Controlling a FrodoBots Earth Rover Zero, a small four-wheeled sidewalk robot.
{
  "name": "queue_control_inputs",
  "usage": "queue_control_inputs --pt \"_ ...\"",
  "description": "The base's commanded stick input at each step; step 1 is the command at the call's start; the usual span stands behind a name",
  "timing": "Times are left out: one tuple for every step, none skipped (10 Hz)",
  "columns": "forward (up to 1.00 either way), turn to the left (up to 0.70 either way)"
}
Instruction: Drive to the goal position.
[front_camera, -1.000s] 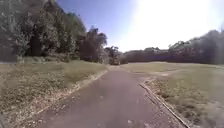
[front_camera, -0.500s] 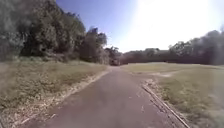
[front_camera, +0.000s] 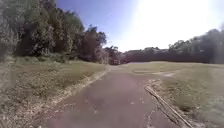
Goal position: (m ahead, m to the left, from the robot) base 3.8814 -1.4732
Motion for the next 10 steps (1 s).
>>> queue_control_inputs --pt "0.5 0.0" --pt "0.5 0.0" --pt "0.5 0.0" --pt "0.5 0.0" --pt "0.5 0.0" --pt "0.5 0.0" --pt "0.5 0.0" --pt "0.5 0.0" --pt "0.5 0.0" --pt "0.5 0.0"
